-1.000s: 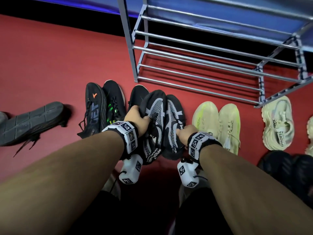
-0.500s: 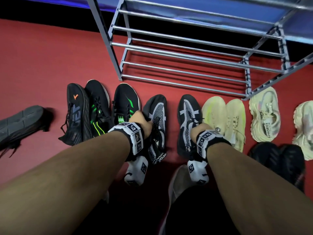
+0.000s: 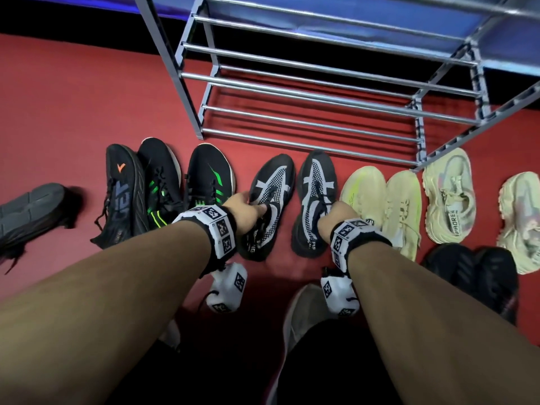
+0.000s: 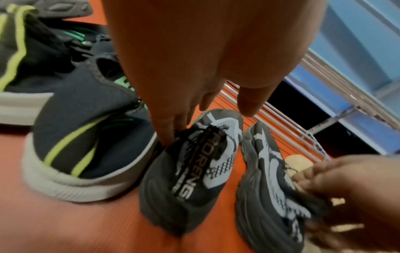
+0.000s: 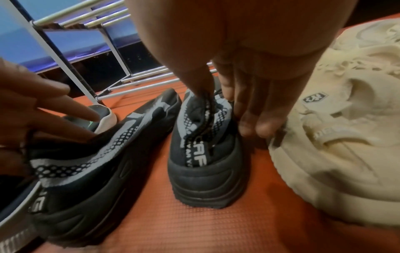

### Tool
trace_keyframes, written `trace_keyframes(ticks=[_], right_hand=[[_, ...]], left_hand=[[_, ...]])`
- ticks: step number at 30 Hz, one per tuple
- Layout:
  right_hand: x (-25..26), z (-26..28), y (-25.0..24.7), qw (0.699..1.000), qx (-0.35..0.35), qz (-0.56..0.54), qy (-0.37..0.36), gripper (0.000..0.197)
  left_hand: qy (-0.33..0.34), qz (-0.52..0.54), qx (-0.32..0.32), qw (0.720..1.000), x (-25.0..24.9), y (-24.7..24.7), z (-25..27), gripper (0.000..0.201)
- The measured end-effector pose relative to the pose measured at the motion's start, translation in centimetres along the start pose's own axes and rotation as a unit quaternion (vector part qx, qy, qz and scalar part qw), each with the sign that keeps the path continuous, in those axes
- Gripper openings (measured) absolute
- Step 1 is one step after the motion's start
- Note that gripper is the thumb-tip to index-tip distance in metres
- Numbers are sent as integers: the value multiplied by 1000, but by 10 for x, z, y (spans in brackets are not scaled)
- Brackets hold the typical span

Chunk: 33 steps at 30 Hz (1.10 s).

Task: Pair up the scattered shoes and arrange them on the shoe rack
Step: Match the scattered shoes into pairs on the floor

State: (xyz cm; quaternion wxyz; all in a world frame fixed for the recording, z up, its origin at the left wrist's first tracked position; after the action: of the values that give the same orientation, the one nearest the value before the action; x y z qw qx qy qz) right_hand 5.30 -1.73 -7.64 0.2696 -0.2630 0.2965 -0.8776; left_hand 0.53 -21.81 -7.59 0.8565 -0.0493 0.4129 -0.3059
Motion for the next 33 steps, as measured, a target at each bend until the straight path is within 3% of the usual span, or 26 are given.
trace_keyframes(ticks=[3,6,14,17,20,23,26,33], right_hand=[[2,3,7,999,-12,2,-36,21],[5,6,7,999,21,43,-24,39],[10,22,7,989,50,138,-30,32],[29,32,4,991,10,120,-56,3],[50,39,8,993,-25,65,-93,4],[71,46,23,993,-18,5,-121,4],[92,51,39,990,-8,13,-140,11],[150,65,78,979,21,30,-200,14]], left_hand=[[-21,-25,41,999,8,7,3,35],[-64,10,88,994,7,14,3,44],[-18,-11,109,994,-1,23,16,54],[3,-27,61,998,-7,7,16,27],[27,-6,1,1000,-14,-9,17,16],[42,6,-46,998,-11,-26,21,13],[54,-16,-79,995,-4,-45,28,3],[18,-91,-158,983,26,-101,31,6]])
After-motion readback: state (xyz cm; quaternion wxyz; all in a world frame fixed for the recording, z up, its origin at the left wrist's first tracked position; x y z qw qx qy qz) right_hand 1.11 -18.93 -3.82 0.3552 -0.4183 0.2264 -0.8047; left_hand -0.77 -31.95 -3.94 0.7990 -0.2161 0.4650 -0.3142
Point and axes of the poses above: each hand's wrist, its own z-axis away from the middle knuckle, its own y-axis out of the palm, x = y × z, the point moved 3 cm from there along -z, towards the middle knuckle, and after that the axes turned 4 degrees about x, right-handed, at the moved point
